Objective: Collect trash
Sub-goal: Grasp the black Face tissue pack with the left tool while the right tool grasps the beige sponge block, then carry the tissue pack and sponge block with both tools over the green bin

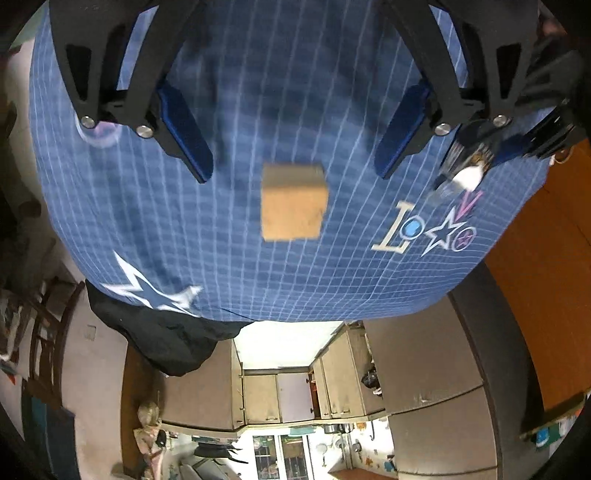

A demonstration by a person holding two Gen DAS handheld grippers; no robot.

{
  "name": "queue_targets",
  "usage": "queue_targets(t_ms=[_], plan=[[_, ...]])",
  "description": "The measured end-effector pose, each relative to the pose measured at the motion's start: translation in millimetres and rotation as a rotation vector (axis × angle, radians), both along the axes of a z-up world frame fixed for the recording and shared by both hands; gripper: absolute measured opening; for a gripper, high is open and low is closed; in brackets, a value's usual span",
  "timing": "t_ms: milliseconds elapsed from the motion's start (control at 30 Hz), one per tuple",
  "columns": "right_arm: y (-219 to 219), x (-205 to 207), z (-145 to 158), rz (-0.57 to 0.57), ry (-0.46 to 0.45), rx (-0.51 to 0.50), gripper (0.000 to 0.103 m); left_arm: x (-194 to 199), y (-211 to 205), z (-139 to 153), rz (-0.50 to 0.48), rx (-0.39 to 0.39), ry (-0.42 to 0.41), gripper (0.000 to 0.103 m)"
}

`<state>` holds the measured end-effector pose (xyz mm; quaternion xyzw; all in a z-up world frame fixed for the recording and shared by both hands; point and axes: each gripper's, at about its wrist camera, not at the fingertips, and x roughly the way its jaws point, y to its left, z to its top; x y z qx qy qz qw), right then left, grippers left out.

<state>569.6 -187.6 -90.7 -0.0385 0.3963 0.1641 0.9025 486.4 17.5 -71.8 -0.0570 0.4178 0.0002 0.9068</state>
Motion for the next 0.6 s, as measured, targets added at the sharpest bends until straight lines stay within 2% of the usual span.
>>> queue_targets(t_ms=[100,167,233,267,333,433,600], plan=[[10,11,-4,-0.012,0.005,-0.043,0.072,-3,6,1,0.000,0.016,0.002,0.046],[13,17,-7,-0.023,0.022,-0.065,0.058,-1,4,1,0.002,0.025,0.004,0.046],[13,18,-9,-0.033,0.028,-0.078,0.054,-4,-1,-1,0.006,0.027,0.004,0.047],[14,19,-11,-0.041,0.037,-0.095,0.046,-3,-2,-1,0.007,0.026,0.004,0.047],[14,20,-13,-0.048,0.048,-0.107,0.037,-3,-3,-2,0.007,0.030,0.004,0.047],[16,16,-13,-0.040,0.042,-0.102,0.037,-4,-5,-2,0.007,0.031,0.004,0.047],[13,-18,5,-0.036,-0.045,-0.052,0.036,-16,-1,1,0.042,0.046,-0.044,0.045]])
